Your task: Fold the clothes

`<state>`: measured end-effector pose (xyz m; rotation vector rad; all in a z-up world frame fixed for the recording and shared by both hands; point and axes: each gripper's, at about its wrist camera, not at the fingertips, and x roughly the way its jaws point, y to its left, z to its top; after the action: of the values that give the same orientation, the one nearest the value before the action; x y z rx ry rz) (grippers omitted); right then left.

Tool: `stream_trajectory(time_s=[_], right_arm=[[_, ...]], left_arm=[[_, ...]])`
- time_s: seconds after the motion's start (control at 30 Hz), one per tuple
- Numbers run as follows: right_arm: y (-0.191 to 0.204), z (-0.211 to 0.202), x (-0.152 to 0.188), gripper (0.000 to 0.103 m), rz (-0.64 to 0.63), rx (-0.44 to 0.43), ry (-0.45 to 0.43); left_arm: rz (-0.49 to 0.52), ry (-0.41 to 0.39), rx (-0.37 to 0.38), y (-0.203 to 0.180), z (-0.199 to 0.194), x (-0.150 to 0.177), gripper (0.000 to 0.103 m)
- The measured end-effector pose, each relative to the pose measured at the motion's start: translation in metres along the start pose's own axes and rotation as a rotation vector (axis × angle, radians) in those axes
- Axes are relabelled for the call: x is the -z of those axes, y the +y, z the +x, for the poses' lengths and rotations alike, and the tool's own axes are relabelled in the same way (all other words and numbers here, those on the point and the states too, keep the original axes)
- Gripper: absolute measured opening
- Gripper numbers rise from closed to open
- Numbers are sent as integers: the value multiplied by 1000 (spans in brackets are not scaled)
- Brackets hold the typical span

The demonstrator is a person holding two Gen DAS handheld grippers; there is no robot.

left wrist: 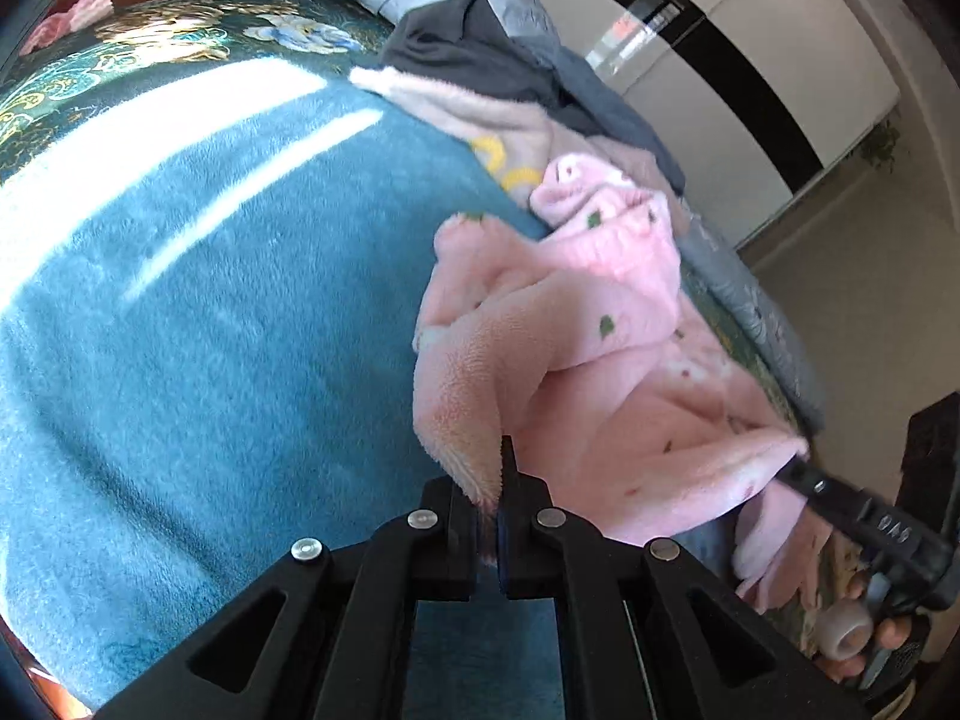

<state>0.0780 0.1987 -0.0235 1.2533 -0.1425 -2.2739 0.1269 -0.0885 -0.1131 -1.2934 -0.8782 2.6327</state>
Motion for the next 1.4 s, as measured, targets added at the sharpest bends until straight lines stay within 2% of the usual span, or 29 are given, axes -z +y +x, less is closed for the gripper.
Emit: stream_trajectory(time_s=[0.07,0.17,0.2,0.27,0.3,0.33,0.43,0.47,0.5,0.57,0.63,0.7,0.8,0.83,0.9,0.97,1.07,1.13,1.17,1.2,1.23,1.33,1.4], right_arm=[[-5,-5,0,23,25,-19,-7],[-17,-16,-2,40,72,-14,-39],[-20,-21,-2,49,85,-13,-58],[-28,-32,-4,53,116,-13,-99],[-33,-37,-4,54,134,-10,-119],[-39,-41,-5,55,153,-1,-140],[-54,-48,-5,56,223,42,-181],[-60,-47,-4,56,251,45,-184],[-65,-46,-3,56,281,41,-184],[-72,-42,1,56,327,32,-179],[-76,-37,4,56,341,37,-165],[-76,-34,6,56,325,53,-145],[-77,-37,9,56,314,65,-163],[-78,-37,10,56,318,64,-166],[-82,-38,13,56,322,73,-160],[-84,-39,15,56,315,90,-153],[-91,-40,18,56,315,118,-154],[-96,-39,19,56,327,128,-148],[-98,-38,19,56,328,133,-143],[-98,-36,20,56,323,141,-137],[-97,-34,20,56,314,150,-131],[-93,-31,20,56,294,171,-127],[-92,-31,21,56,289,177,-130]], left_arm=[[55,35,3,-5,5,6,4],[150,75,30,-18,3,9,7],[195,79,47,-26,-3,10,13],[277,88,100,-39,-16,14,42],[302,84,133,-44,-23,13,64],[316,69,158,-48,-31,12,68],[338,4,203,-59,-53,-8,70],[345,-27,205,-61,-60,-18,72],[351,-58,179,-63,-63,-27,76],[338,-105,117,-63,-69,-48,77],[299,-121,145,-56,-69,-68,88],[249,-123,163,-45,-54,-84,91],[190,-86,76,-32,-15,-99,91],[158,-46,96,-24,1,-102,91],[34,55,157,-5,33,-109,91],[-70,72,190,10,53,-112,90],[-79,74,202,10,67,-114,89],[-41,90,197,1,75,-114,73],[-22,100,176,-4,79,-113,69],[2,105,153,-10,83,-113,58],[21,105,135,-14,86,-113,42],[48,109,89,-21,93,-113,17],[53,105,60,-24,93,-112,11]])
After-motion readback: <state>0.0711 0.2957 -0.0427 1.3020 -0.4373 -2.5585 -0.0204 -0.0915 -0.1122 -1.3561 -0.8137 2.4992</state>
